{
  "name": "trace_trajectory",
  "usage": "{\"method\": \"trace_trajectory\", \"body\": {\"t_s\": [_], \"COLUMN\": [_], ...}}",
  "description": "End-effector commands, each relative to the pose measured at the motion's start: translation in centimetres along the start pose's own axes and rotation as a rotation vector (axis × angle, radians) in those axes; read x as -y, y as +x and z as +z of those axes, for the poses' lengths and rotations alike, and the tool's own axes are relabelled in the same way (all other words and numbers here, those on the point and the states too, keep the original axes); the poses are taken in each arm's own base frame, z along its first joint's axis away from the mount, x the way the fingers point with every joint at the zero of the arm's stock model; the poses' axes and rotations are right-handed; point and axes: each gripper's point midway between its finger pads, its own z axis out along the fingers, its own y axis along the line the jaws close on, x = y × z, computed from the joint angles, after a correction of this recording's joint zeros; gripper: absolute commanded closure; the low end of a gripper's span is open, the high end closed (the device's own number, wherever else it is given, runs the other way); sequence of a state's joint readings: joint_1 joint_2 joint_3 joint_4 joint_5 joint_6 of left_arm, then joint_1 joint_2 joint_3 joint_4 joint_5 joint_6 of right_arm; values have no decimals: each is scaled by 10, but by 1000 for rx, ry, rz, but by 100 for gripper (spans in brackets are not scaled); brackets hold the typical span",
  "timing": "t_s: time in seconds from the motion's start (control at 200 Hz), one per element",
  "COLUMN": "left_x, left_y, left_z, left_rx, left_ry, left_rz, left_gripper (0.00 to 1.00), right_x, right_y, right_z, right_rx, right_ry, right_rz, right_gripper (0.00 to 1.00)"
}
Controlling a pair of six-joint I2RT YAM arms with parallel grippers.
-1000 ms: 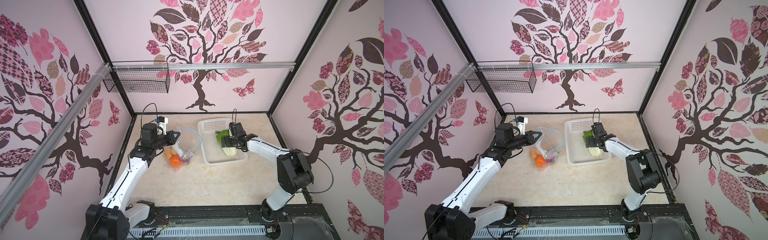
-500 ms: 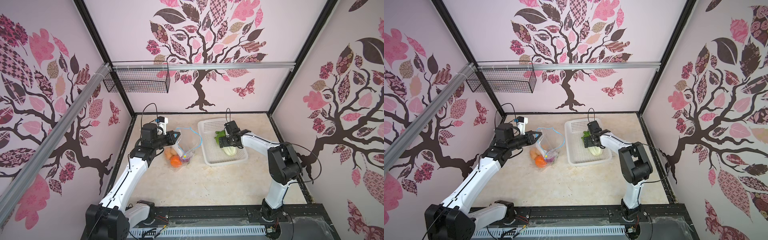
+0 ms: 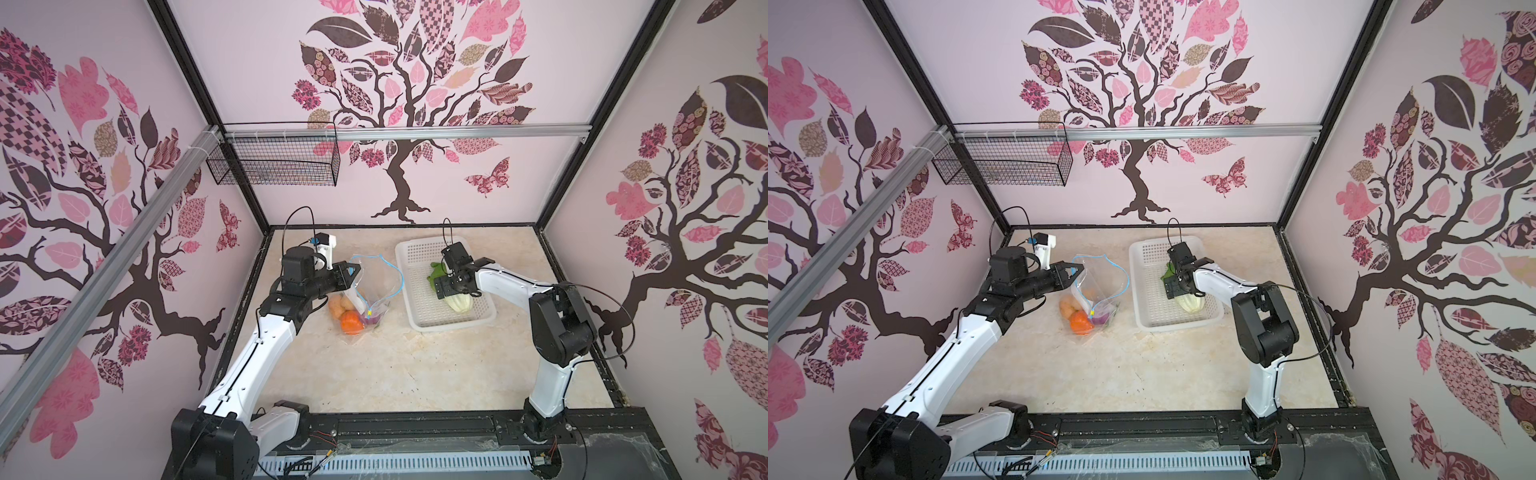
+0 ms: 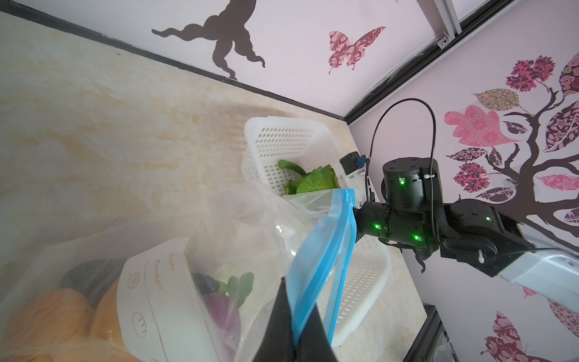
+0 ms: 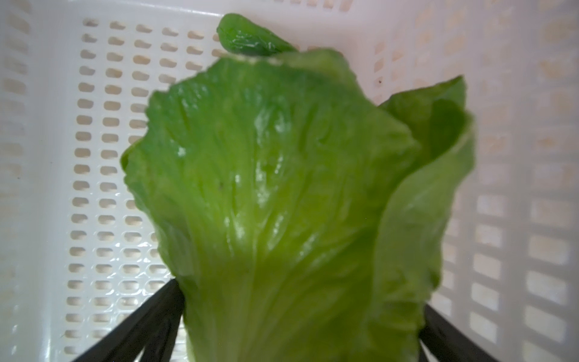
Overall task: Place the food in the zip-top bag and seal the zipper
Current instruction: 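Lower the right gripper over the lettuce in the basket and grasp it, then lift the lettuce out of the basket with the right gripper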
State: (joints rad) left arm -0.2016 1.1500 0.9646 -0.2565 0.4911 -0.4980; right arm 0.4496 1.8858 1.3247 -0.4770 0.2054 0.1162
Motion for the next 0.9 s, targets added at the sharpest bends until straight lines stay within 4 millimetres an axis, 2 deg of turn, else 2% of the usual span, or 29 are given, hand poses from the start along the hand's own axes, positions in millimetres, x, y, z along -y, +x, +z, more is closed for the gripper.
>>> {"method": "trace_trajectory", "body": {"t_s": [0.0,0.4,0.57,0.645,0.78,0.895], "left_x": [-1,2,1,1,0,2], "left_y": [5,4,4,4,4,4], "left_z": [-1,-4,-3,-3,-3,-4], "left_rx": [-1,6,4,4,5,8], "left_ry": [-2,2,-1,-2,-3,0], "left_rz": [2,10,9,9,8,12], "left_gripper": [100,100,100,100,100,100], "right_x": [-1,7,8,6,0,-5], "right_y": [48,55,47,41,29,17], "right_z": [19,31,27,22,12,0], "right_rx": [-190,-224,-187,-153,-103,-57], "right_ry": [82,191,197,176,133,86], "right_rz": [-110,-151,-137,-120,-90,-61], "right_gripper": [0,0,1,7,28,31]}}
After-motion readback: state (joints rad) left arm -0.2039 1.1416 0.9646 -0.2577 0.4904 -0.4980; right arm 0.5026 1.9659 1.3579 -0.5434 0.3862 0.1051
